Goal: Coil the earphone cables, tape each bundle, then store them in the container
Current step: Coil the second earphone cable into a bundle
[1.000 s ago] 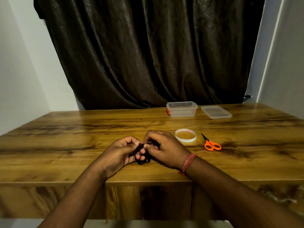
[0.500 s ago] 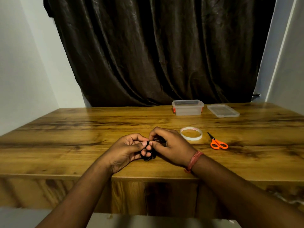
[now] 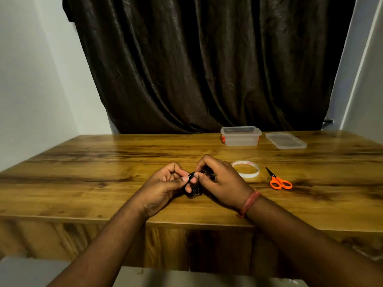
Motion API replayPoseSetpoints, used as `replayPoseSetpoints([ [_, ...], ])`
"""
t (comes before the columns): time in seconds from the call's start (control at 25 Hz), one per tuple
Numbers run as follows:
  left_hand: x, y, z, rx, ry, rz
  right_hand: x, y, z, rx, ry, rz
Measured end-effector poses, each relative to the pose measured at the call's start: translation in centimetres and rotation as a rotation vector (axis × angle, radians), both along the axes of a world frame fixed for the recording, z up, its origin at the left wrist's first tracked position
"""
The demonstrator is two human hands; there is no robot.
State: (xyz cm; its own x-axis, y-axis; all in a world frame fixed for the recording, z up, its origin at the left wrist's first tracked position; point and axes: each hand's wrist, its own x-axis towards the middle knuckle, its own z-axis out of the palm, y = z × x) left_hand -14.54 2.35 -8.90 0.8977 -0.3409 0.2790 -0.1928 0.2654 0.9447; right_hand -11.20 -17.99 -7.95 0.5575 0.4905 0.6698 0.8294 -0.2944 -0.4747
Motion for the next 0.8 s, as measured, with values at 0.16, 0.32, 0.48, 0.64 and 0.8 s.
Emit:
replayPoseSetpoints([
  [0.16, 0.09, -0.01, 0.12, 0.001, 0.008, -0.039, 0.12, -0.07, -0.04, 0.0, 0.005, 0.009],
  [0.32, -0.03, -0.11, 0.28, 0.046, 0.014, -0.072, 0.13, -0.06, -0.05, 0.0, 0.031, 0.022],
  [0.48, -0.06, -0.24, 0.05, 0.082, 0.053, -0.068, 0.11, -0.1, -0.02, -0.017, 0.029, 0.038],
  [0.64, 0.04, -0.28, -0.01, 0.068, 0.06, -0.048, 0.22, -0.13, -0.11, -0.023, 0.02, 0.024],
  [0.8, 0.07, -0.1, 0.06, 0.033, 0.078, -0.07, 0.33, -0.16, -0.09, -0.017, 0.019, -0.014],
])
